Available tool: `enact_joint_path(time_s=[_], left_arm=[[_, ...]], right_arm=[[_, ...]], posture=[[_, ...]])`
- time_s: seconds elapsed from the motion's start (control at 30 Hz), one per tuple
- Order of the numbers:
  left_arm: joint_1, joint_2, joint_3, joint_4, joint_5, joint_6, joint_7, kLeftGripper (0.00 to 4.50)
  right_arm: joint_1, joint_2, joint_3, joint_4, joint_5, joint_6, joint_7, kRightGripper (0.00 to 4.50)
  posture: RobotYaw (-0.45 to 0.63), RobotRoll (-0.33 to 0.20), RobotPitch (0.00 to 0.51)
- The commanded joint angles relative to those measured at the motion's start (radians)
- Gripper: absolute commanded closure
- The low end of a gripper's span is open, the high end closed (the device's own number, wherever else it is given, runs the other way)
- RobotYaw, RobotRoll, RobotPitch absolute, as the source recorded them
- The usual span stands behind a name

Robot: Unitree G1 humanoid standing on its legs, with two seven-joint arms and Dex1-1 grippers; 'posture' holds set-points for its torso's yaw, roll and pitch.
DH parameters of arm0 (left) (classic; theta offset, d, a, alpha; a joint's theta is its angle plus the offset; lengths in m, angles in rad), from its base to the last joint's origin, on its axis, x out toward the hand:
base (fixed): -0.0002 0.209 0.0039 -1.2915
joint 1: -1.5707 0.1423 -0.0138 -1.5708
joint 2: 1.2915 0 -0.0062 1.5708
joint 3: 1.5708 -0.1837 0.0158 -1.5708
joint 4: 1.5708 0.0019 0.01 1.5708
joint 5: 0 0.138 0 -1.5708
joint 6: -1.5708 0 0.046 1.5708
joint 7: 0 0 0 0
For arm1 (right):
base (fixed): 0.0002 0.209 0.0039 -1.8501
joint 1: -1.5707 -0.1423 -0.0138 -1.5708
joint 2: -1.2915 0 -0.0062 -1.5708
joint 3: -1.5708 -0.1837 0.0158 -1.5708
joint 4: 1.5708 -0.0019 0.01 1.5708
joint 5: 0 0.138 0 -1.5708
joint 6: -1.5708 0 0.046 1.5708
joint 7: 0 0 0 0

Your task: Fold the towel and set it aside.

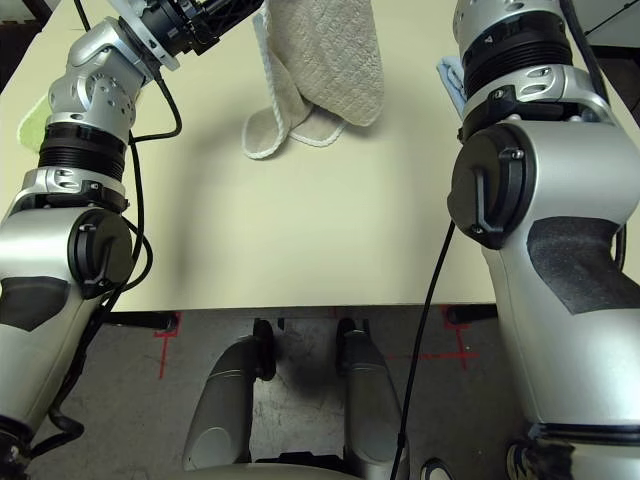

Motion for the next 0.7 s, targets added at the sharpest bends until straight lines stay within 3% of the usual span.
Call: enact_joint_path(time_s=[0.03, 0.3, 0.7], left_arm=[[0.025, -0.011, -0.073, 0.054, 0.108, -0.034, 0.089, 0.0], [0.041, -0.024, -0.133, 0.237, 0.245, -0.116, 0.274, 0.0], [0.08, 0.094, -0.17, 0.324, 0.36, -0.195, 0.319, 0.0]], right_arm=[[-0.012, -0.007, -0.016, -0.02, 0.025, 0.001, -0.003, 4.46], [-0.048, -0.06, -0.025, 0.0, 0.022, 0.002, -0.052, 4.46], [-0.067, -0.14, -0.018, 0.036, -0.009, -0.013, -0.127, 4.46]], posture=[[0.0, 0.0, 0.31], [-0.02, 0.0, 0.313], [-0.02, 0.0, 0.316]])
